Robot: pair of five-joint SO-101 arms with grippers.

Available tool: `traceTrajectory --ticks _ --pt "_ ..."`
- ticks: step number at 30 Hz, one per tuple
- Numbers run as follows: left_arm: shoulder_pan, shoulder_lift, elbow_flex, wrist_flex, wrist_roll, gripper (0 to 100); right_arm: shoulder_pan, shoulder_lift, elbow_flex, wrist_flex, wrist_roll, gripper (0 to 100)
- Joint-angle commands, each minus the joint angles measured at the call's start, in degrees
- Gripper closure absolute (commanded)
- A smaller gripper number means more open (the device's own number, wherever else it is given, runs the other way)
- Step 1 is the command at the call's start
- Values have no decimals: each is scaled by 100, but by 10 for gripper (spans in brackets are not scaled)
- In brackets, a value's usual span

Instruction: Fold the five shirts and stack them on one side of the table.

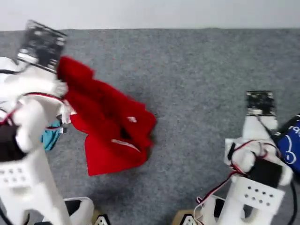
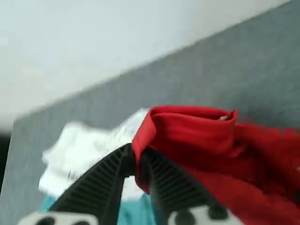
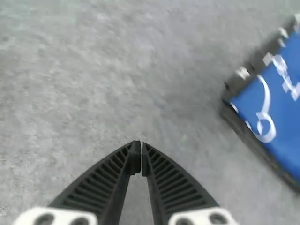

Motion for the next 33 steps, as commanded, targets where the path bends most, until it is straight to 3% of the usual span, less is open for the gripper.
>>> traceTrajectory --ticks 1,5,11,16,25,33 --pt "-1046 176 927 -396 -149 998 -611 347 62 -418 -114 988" --pt "-1697 352 2088 -1081 -149 998 -1341 1297 -158 -664 -615 984" --pt "-2057 536 3371 -1925 -149 998 -2563 3037 -1336 -629 -677 987" --pt "-2145 607 4207 -2611 -149 998 -3389 4391 -2760 321 -624 988" --pt "-2145 607 4954 -3376 -123 998 -4620 6484 -5125 1701 712 982" --pt "-2145 607 4971 -3429 -123 998 -5508 6985 -5574 1868 1160 755"
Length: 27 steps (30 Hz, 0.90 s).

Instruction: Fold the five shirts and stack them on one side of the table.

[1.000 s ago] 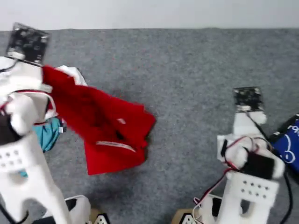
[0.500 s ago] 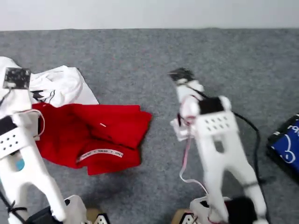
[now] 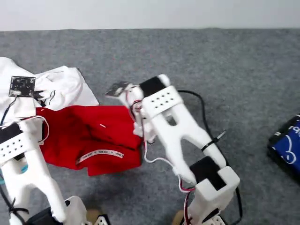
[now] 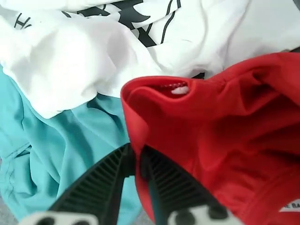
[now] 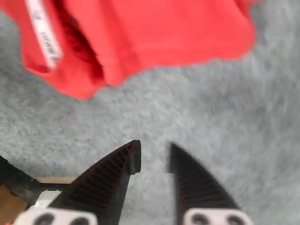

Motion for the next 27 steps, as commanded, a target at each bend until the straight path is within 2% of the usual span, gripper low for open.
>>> traceTrajectory --ticks 1,7,16,22,27 --pt "-9 -26 -40 -79 -18 998 -391 -84 -369 180 211 741" --pt "-9 -18 -31 -79 -18 998 -831 48 -378 -40 316 738" --pt "9 -9 -31 -88 -26 998 -831 892 -949 -514 281 738" --pt "9 -9 -31 -88 -35 998 -831 1710 -1749 -514 316 738" --pt "0 -9 -31 -88 -35 998 -822 2097 -1873 -479 316 739"
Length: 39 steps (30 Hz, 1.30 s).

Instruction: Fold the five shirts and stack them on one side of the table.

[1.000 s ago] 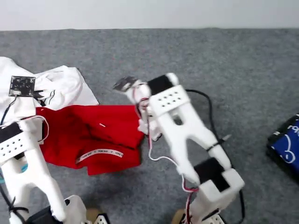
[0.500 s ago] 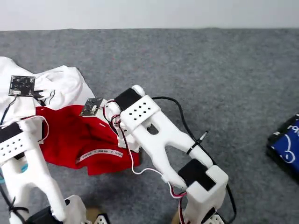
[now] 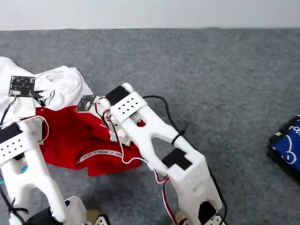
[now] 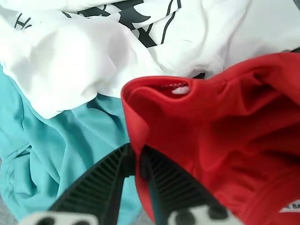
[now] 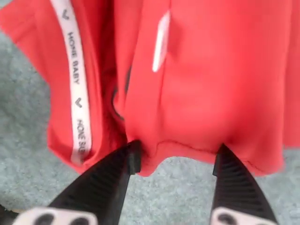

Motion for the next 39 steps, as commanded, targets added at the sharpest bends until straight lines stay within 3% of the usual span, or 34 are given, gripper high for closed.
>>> traceTrajectory --ticks 1,9,39 --pt "0 -26 -4 -88 -35 998 -22 22 -325 -13 44 739" --pt "-9 -62 374 -369 -35 998 -84 4 -343 347 53 808" --pt "18 -35 400 -369 -18 998 -470 -40 -378 558 9 808"
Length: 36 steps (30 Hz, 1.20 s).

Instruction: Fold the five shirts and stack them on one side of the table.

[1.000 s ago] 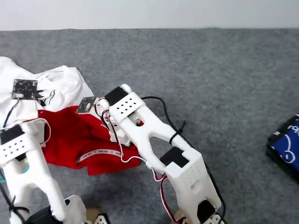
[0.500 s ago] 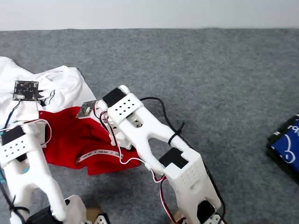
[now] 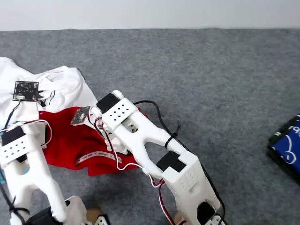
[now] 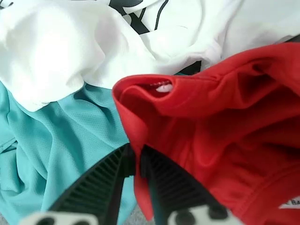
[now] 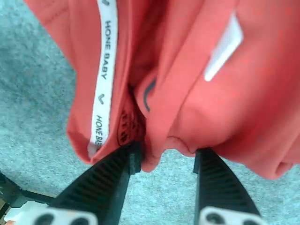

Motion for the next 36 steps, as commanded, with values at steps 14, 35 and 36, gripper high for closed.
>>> traceTrajectory --ticks 14,35,36 --pt "18 -35 -22 -149 -18 998 -549 -207 -510 198 -79 808" --pt "18 -79 4 -378 -18 998 277 215 -1160 259 -62 991" --pt "18 -79 -4 -378 -9 998 277 101 -1169 259 -35 987"
